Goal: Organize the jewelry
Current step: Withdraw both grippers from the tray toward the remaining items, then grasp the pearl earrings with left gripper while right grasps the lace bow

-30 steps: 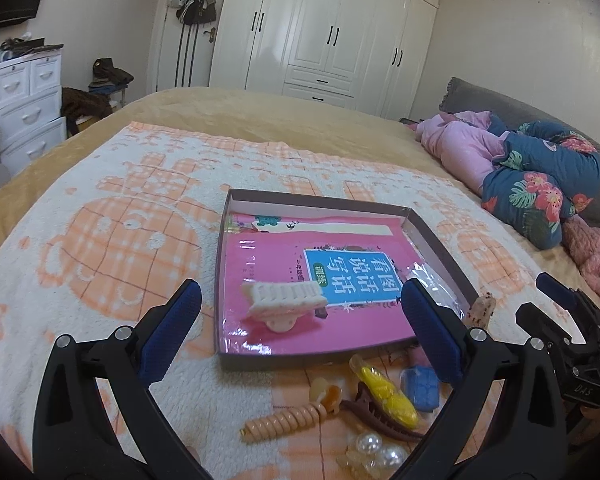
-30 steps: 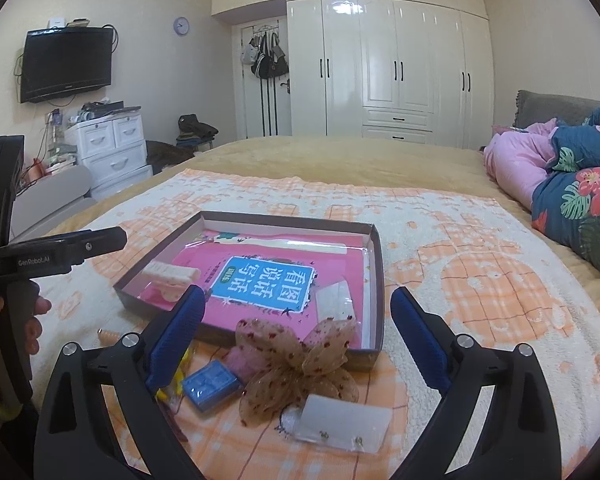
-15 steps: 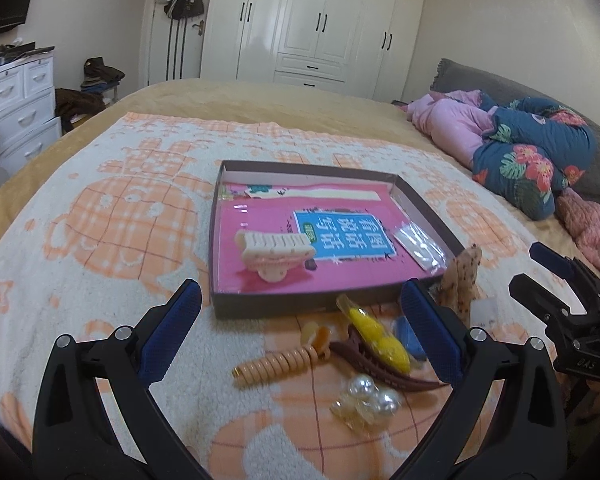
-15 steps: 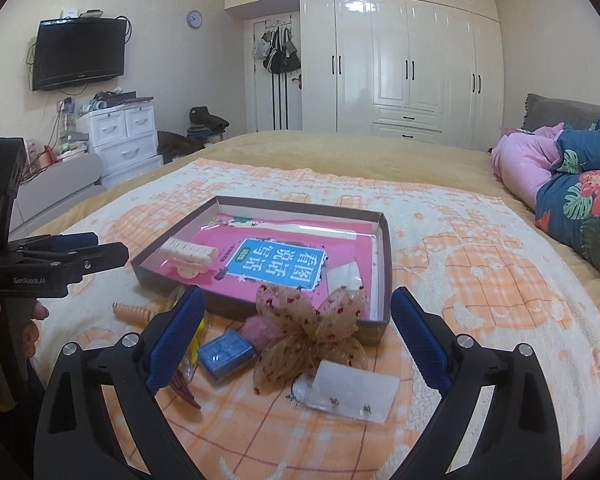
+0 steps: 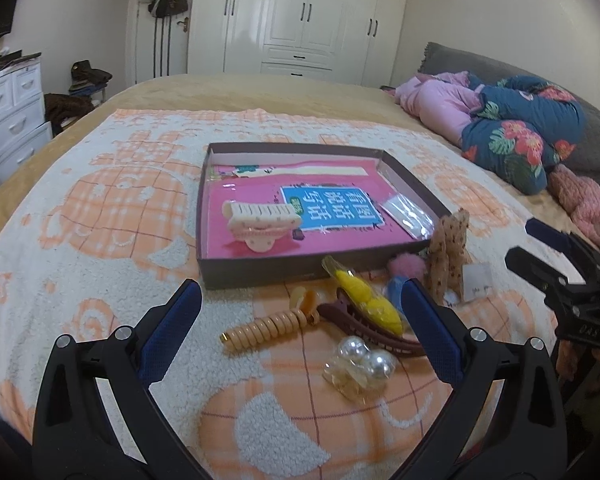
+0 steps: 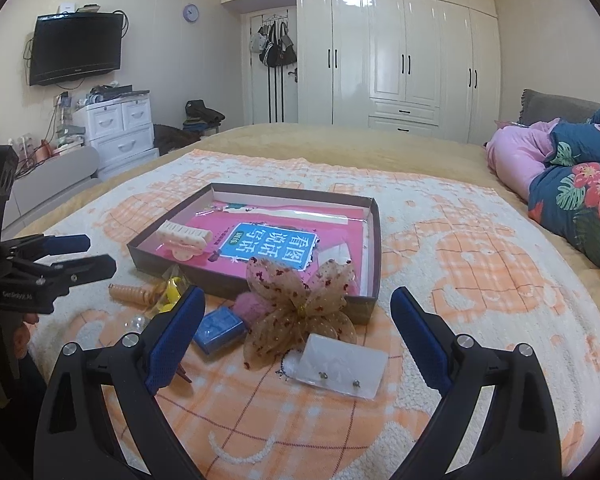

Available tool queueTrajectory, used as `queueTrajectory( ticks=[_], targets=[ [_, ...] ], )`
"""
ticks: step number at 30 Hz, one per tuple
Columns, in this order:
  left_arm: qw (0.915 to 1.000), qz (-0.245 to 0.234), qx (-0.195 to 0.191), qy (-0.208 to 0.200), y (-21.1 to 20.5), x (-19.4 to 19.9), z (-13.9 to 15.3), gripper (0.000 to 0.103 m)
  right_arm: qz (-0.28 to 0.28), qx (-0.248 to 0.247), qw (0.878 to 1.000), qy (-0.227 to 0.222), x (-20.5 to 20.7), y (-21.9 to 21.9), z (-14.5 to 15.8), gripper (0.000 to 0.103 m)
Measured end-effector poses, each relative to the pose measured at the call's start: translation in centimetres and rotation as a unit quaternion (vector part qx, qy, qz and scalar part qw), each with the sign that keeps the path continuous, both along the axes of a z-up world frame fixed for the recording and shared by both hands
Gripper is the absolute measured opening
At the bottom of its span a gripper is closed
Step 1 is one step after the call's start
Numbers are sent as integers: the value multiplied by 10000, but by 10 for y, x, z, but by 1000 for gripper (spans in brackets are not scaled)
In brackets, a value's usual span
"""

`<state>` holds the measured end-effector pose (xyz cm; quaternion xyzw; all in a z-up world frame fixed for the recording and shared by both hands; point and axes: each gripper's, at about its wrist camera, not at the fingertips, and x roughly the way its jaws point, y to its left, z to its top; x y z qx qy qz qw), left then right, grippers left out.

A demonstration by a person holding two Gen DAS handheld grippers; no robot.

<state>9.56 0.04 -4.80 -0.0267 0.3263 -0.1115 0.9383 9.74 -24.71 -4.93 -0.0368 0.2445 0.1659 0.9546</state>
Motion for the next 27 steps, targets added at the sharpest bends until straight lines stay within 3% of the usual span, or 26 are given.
queueTrajectory(
  ticks=[17, 23, 27],
  targets=[
    [9949, -696, 374, 627, -24, -2, -40, 91, -52, 10, 9977, 676, 34, 5, -32, 91],
    [9933, -810, 336, 754, -26, 3, -50, 91, -17, 55, 9966, 820, 48, 11, -39, 91],
    [9924, -934, 259, 757, -29, 5, -53, 85, -43, 147, 9952, 965, 61, 12, -43, 91]
  ],
)
